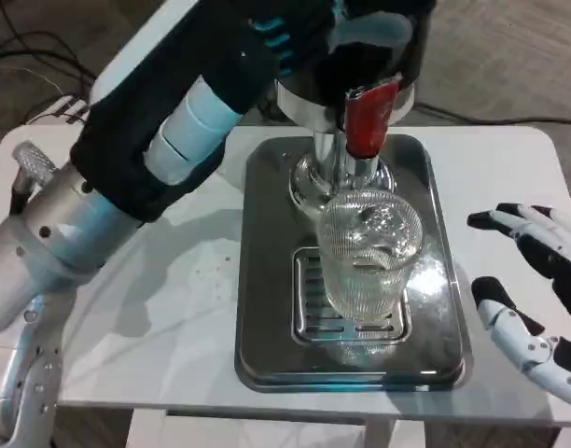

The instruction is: Grasp the cup under the faucet to collect the drink, then remove the cup.

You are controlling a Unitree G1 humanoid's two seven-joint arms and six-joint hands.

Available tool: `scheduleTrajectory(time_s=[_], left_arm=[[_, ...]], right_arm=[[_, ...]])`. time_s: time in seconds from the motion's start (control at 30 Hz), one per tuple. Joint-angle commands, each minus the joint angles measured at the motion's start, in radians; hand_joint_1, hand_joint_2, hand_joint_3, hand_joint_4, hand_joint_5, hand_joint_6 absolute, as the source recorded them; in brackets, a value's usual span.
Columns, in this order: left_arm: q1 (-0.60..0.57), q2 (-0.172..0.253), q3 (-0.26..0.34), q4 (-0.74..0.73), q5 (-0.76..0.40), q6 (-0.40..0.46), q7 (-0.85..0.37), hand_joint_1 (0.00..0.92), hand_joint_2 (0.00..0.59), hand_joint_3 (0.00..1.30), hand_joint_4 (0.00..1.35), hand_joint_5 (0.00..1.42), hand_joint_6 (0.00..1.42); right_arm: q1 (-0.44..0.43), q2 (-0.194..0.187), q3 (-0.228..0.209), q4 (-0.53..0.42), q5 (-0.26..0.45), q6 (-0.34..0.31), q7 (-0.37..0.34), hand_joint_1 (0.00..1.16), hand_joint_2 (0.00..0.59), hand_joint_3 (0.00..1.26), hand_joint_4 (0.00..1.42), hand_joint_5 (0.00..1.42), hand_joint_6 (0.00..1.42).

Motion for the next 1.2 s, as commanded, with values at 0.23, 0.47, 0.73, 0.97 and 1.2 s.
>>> scheduleTrajectory(time_s=[0.23,0.47,0.73,0.97,1.2], left_arm=[[-0.008,0.015,-0.009,0.103,0.063,-0.002,0.008,0.0,0.106,0.28,0.19,0.22,0.27],[-0.016,-0.007,-0.027,0.199,0.112,-0.034,0.017,0.0,0.101,0.28,0.19,0.22,0.27],[-0.039,-0.02,-0.047,0.303,0.144,-0.067,0.018,0.0,0.096,0.28,0.18,0.21,0.26],[-0.064,-0.009,-0.075,0.367,0.167,-0.083,-0.015,0.0,0.089,0.28,0.19,0.21,0.26],[-0.087,0.02,-0.105,0.406,0.192,-0.091,-0.051,0.0,0.076,0.3,0.21,0.22,0.27]], right_arm=[[0.053,0.0,-0.032,-0.043,0.022,-0.016,-0.009,0.15,0.489,0.18,0.08,0.04,0.23],[0.078,-0.007,-0.066,-0.054,0.045,-0.025,-0.009,0.15,0.484,0.18,0.08,0.04,0.23],[0.084,-0.015,-0.089,-0.06,0.066,-0.029,-0.005,0.15,0.48,0.18,0.08,0.04,0.23],[0.091,-0.02,-0.096,-0.057,0.083,-0.034,-0.009,0.15,0.479,0.18,0.08,0.04,0.23],[0.104,-0.015,-0.094,-0.056,0.098,-0.044,-0.016,0.15,0.479,0.18,0.07,0.04,0.24]])
